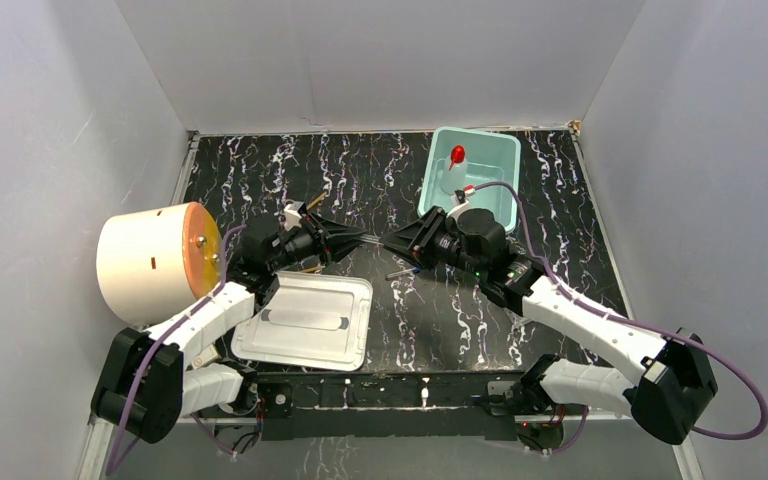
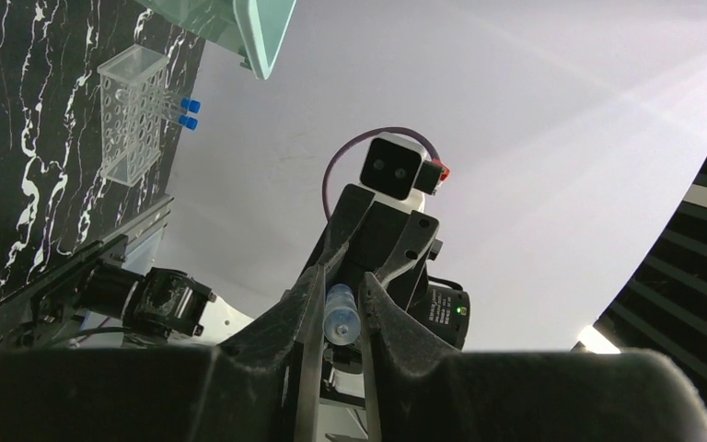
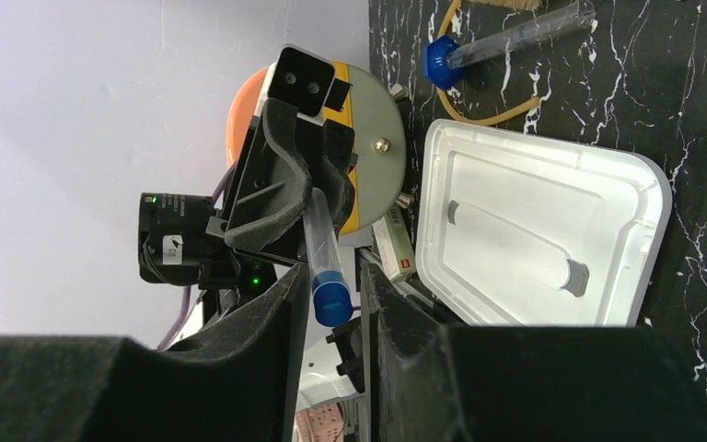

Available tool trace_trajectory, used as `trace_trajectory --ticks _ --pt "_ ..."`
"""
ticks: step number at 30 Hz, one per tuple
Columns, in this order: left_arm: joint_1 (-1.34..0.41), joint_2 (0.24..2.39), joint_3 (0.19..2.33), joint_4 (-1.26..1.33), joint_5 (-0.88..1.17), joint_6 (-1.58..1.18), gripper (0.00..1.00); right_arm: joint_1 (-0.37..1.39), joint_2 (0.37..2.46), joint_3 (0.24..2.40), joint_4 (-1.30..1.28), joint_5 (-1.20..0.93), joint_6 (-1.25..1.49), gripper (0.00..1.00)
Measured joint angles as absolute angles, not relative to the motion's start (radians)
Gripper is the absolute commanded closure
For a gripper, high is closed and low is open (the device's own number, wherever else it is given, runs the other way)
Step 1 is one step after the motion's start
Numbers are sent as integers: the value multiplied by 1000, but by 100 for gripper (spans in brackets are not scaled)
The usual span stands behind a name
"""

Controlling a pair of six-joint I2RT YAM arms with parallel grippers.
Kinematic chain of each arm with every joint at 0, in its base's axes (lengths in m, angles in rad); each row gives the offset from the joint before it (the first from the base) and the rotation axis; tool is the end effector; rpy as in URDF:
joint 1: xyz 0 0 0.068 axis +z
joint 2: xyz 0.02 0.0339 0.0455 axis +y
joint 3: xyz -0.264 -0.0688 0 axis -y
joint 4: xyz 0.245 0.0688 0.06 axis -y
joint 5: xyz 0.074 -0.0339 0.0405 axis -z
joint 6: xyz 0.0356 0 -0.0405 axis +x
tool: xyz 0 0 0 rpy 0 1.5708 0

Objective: Organize the chemistry lab equipment

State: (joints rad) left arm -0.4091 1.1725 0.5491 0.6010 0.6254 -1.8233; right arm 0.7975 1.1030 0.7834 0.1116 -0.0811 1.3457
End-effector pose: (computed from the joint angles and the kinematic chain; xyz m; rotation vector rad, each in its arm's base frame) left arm 0.2251 -0.1203 0.2602 -0.8257 1.9482 -2.0589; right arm 0.1792 0.1877 0.3065 0.4989 2.0282 1.5269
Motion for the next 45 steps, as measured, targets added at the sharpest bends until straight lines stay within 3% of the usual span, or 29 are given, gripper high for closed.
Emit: trace_trajectory --ticks 5,11,15,23,31,39,45 --pt "-410 1172 535 619 625 -1830 89 796 1103 783 113 -82 1338 73" --pt "-410 1168 510 636 624 -1835 46 787 1102 788 95 -86 1315 80" --pt "-410 1160 496 620 620 -1807 28 746 1103 807 48 -107 1253 81" --pt "-408 1135 511 395 607 -1600 23 622 1103 916 -267 -176 1000 79" --pt "-408 1135 703 9 530 -1261 22 596 1166 1107 -682 -125 715 80" --pt "-407 1135 810 -243 430 -1026 21 596 1204 1154 -1014 99 606 79" --pt "-403 1145 810 -307 420 -978 21 587 1216 1156 -1109 268 595 77"
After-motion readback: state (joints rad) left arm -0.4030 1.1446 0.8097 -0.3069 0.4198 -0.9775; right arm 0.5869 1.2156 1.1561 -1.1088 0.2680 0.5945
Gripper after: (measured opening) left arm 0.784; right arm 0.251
